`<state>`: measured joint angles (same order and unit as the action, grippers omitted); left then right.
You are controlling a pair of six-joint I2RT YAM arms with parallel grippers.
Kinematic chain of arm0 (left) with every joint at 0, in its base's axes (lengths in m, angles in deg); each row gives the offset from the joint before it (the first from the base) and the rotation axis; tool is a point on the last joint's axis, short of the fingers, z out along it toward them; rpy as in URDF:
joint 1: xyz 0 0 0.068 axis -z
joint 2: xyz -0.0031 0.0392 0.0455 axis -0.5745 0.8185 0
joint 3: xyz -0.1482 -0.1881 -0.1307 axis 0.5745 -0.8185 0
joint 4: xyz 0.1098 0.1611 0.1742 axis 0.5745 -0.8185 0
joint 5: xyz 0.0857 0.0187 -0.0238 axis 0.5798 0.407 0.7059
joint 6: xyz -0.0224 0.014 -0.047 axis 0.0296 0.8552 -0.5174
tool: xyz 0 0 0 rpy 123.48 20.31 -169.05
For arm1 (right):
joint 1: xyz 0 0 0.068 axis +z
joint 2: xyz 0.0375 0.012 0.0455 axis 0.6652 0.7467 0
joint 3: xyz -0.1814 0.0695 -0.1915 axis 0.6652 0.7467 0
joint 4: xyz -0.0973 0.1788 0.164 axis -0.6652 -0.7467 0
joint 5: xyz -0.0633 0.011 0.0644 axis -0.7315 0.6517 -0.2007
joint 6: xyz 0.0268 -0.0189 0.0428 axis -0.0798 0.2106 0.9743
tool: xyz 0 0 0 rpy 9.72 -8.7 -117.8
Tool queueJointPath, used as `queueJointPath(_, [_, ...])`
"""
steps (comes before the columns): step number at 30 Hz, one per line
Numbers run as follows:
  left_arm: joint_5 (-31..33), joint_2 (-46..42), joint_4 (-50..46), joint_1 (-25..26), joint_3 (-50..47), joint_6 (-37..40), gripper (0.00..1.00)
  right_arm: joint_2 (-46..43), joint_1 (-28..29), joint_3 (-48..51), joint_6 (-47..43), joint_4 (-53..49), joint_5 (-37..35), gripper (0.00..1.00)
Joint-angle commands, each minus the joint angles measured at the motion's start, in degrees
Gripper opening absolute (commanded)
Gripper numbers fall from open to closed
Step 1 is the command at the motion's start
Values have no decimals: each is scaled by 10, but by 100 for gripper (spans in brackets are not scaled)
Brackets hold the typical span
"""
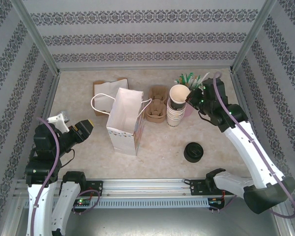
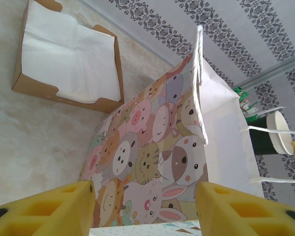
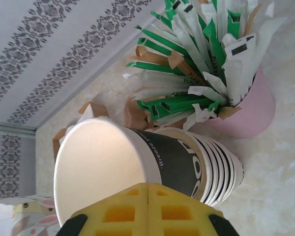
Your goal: Pack the takeout coffee
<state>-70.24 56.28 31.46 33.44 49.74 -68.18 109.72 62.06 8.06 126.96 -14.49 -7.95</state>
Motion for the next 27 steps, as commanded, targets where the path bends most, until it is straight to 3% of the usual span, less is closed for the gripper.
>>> queueJointPath(1, [3,-6,-1,-7,-1,-9,57,-16,-7,-33,-6,-19,22,0])
queueJointPath(12, [21,-6,-2,-7,-7,-15,57,-85,30,-76,3,-76,39,0])
queueJointPath(21, [35,-6,-7,-7,-17,-13,57,-159,118,-23,20,-126,18,0])
queueJointPath(27, [39,-7,-6,-7,-26,-18,57,-172,202,56,71,-100,15,0])
